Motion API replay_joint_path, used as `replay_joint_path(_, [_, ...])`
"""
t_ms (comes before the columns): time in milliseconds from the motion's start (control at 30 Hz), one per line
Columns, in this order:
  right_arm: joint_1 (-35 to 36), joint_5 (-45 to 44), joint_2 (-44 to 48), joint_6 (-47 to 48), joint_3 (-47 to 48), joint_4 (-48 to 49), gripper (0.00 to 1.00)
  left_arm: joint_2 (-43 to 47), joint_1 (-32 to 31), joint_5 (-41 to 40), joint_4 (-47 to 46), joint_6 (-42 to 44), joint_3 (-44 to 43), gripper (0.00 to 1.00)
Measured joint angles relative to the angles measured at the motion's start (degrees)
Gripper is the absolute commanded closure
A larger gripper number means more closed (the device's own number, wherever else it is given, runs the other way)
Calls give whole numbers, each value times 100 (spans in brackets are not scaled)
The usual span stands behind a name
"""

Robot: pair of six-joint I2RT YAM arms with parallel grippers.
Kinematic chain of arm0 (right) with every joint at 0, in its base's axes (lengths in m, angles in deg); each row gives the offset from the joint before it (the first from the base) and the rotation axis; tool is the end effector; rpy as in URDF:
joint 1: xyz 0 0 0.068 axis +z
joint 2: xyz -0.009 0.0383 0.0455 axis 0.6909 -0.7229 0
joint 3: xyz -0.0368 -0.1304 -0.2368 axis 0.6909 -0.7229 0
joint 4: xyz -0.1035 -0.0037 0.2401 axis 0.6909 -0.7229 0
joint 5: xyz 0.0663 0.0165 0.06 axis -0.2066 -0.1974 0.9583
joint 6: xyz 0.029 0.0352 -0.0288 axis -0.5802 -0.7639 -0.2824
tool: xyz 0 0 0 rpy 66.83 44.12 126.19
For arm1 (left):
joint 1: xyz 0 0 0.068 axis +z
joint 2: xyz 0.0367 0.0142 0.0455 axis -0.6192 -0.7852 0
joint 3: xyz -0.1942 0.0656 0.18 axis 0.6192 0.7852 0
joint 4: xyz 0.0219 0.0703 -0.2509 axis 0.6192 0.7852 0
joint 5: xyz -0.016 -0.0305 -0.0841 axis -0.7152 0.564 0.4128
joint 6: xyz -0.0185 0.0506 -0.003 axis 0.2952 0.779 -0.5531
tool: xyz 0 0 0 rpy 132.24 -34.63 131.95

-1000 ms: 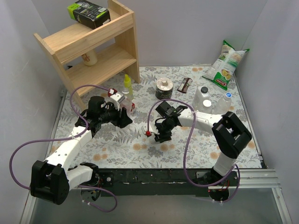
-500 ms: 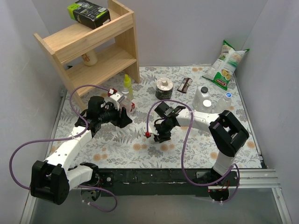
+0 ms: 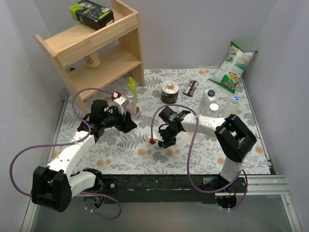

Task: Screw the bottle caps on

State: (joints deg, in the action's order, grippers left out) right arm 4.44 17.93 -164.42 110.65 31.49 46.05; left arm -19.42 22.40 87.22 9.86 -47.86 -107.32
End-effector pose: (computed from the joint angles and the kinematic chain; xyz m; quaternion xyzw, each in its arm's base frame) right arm 0.2103 0.2587 0.1665 -0.8201 0.4981 0.2008 0.1974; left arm 0.2164 -0.0825 0.2507 -0.0059 0.8624 -0.4237 0.2769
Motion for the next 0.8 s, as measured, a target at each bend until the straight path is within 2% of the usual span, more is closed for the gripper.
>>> replay_joint_path(67, [0,-50,24,20,26,-129,78,-2,0,221,-24,162,44,100])
replay_joint_path(167, [-42,-79,81,2,400,-844,79,-59,-7,715,-131,573,197,100])
replay_joint_path(367, [-424,404,658,-186,2218,-2243,79,-116,-544,1279,-1051,1497,1211,100])
replay_joint_path(567, [-621,1043,1281,-522,4041,-3353,77,-474,-1506,1252,-2968,1545,1958,100])
replay_joint_path(633, [-605,1217,1421,-673,4201,-3508,76,-619,-1792,1189,-3801,1523,2291,100])
replay_joint_path(800, [-459,1401,1217,-894,4450,-3923,76,-1058,-2140,1207,-4905,1508,2511,100])
